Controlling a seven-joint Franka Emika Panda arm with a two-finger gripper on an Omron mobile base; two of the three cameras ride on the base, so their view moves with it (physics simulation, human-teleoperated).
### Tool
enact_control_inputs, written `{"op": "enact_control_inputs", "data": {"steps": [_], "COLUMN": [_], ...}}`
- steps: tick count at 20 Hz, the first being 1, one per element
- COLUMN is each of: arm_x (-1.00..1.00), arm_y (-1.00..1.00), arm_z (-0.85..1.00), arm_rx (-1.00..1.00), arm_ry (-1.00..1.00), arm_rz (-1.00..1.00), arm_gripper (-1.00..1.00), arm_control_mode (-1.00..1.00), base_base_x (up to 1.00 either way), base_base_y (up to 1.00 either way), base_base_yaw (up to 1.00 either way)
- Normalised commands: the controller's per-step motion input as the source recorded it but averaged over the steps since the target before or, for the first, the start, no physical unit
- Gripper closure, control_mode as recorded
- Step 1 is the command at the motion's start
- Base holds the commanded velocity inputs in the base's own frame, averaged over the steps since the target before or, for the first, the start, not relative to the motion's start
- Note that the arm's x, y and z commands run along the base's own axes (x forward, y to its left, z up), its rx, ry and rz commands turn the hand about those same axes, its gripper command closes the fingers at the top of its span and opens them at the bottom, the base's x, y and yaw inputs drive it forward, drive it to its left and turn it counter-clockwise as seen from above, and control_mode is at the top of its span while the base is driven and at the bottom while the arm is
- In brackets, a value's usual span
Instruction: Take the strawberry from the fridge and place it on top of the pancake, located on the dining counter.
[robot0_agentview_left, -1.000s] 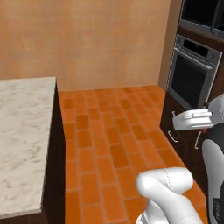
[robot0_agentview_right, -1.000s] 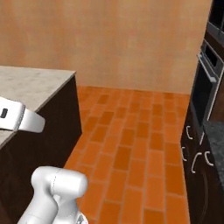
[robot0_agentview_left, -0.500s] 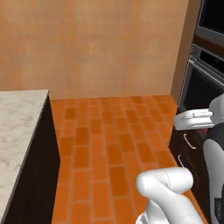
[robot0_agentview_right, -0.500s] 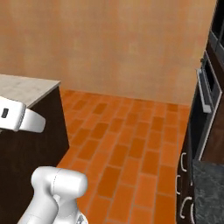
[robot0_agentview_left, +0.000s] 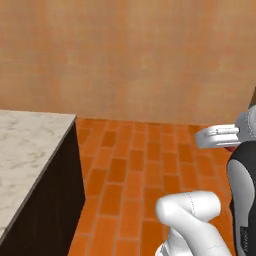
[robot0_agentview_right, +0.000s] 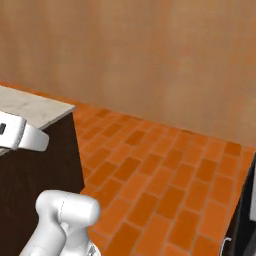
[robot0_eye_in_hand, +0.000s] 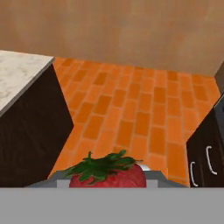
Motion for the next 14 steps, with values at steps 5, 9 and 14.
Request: {"op": "enact_control_inputs", "data": {"steps": [5, 9, 14], "arm_x": [0.00, 0.00, 0.00], "arm_y": [0.00, 0.00, 0.00], "arm_z": [0.00, 0.00, 0.00], "arm_rx": [0.00, 0.00, 0.00], "arm_ry": [0.00, 0.00, 0.00], "arm_rz": [0.00, 0.00, 0.00], "arm_gripper": [1.00, 1.00, 1.00], "arm_control_mode": [1.00, 1.00, 1.00], "base_base_x": [1.00, 0.97, 0.79], "base_base_y": [-0.61, -0.64, -0.71], "base_base_yaw": [0.54, 0.59, 0.59]}}
